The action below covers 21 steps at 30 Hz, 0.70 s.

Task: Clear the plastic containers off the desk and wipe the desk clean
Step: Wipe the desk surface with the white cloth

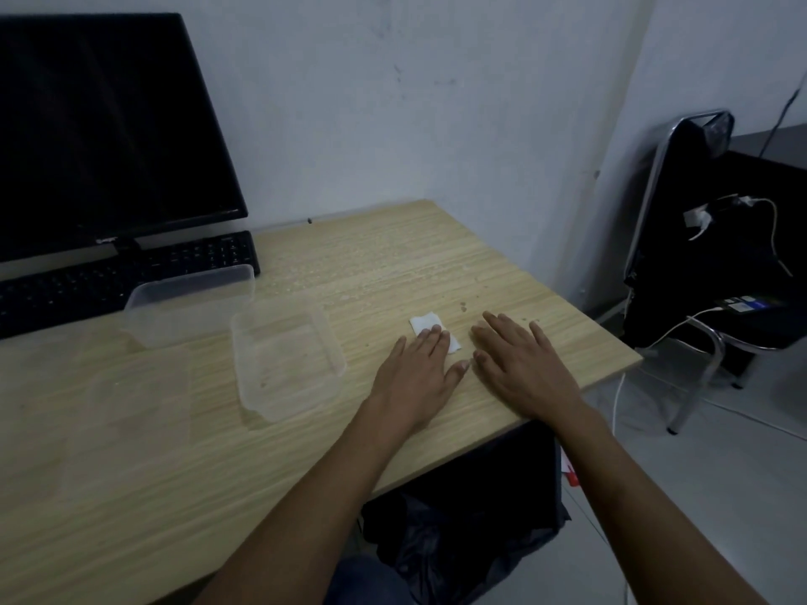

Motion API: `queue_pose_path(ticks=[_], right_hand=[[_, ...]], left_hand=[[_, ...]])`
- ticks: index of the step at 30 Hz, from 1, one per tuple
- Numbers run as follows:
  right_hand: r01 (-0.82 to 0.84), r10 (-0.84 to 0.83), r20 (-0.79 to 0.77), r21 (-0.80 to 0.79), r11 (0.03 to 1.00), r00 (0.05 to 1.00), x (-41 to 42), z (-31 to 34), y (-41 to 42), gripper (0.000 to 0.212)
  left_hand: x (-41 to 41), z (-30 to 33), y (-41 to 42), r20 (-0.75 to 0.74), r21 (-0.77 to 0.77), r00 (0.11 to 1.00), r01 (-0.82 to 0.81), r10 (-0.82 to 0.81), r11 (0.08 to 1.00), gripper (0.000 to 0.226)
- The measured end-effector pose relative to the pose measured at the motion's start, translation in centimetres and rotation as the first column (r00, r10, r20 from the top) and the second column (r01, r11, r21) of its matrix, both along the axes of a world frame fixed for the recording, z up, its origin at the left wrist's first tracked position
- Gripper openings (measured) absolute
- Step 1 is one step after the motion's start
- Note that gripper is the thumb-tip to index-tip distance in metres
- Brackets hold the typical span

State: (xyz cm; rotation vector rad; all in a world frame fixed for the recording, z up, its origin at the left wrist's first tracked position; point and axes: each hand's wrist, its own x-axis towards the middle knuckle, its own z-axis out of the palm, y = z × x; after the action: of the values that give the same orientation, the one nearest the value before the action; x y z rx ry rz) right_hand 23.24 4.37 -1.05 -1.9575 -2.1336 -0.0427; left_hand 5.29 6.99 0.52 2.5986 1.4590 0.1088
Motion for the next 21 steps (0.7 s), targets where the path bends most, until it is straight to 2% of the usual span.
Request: queue_pose_path(ticks=[9, 21], right_hand=[[0.003, -0.003, -0.005, -0.035, 0.999, 1.000, -0.3, 0.3, 0.0, 0.082], [0.019, -0.021, -0.048, -0.028, 0.999, 0.999, -0.4, 0.1, 0.0, 0.078]], left_hand=[[-2.7, 0.0, -2.0, -0.047, 0.056, 0.982, -0.181, 0.184, 0.982, 0.060], [-1.7, 0.2, -0.1, 0.043, 0.004, 0.979, -0.202, 0.202, 0.979, 0.059]])
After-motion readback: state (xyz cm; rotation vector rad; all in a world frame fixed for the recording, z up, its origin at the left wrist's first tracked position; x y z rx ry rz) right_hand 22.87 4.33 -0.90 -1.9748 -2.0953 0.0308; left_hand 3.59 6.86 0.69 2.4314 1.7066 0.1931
